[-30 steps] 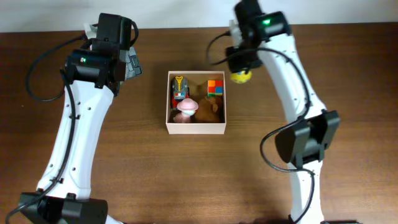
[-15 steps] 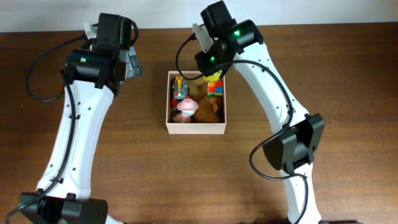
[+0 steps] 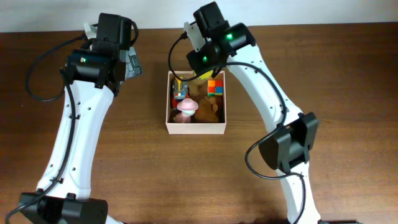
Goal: Pack container
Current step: 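Lift the yellow ball and carry it left over the box, then lower the ball into the box's back middle and open the right gripper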
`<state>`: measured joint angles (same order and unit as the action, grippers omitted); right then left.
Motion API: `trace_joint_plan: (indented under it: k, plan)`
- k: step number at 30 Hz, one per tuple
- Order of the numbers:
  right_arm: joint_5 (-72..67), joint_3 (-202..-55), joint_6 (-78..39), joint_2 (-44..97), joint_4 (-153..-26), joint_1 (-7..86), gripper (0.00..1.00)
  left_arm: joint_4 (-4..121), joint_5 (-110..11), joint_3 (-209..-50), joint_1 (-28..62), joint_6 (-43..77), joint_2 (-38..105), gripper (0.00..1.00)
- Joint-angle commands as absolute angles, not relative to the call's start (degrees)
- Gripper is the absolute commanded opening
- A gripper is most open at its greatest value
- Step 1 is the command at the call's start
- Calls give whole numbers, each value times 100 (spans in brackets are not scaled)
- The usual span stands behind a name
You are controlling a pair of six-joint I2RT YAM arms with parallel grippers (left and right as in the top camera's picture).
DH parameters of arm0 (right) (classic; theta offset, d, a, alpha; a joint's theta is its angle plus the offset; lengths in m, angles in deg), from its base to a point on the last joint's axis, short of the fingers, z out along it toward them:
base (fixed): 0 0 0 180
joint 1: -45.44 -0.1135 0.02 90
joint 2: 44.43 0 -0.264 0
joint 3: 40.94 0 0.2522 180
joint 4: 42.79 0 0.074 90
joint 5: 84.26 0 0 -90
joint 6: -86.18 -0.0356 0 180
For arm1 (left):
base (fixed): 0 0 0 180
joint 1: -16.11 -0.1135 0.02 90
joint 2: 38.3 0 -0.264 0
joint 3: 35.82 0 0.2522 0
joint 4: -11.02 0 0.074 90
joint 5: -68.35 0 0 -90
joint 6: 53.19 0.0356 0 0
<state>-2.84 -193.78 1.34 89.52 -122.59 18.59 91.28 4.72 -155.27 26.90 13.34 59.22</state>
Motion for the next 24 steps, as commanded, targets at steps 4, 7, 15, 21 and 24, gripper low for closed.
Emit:
trace_joint_plan:
  k: [4, 7, 15, 21, 24]
  plan:
    - [-594, -19475, 174, 9216, -12119, 1800, 28, 9136, 469, -15537, 2681, 1262, 5952, 100]
    - [-612, -19475, 176, 9304, -12095, 1802, 29, 9136, 467, -15537, 2681, 1262, 5952, 99]
    - [-614, -19475, 174, 9516, -11997, 1802, 45, 9136, 467, -15537, 2681, 1262, 5952, 99]
    - [-614, -19475, 174, 9518, -11903, 1802, 55, 9136, 469, -15537, 2681, 1262, 5952, 99]
    - [-616, -19475, 172, 9518, -11918, 1802, 57, 9136, 467, -15537, 2681, 1262, 5952, 99]
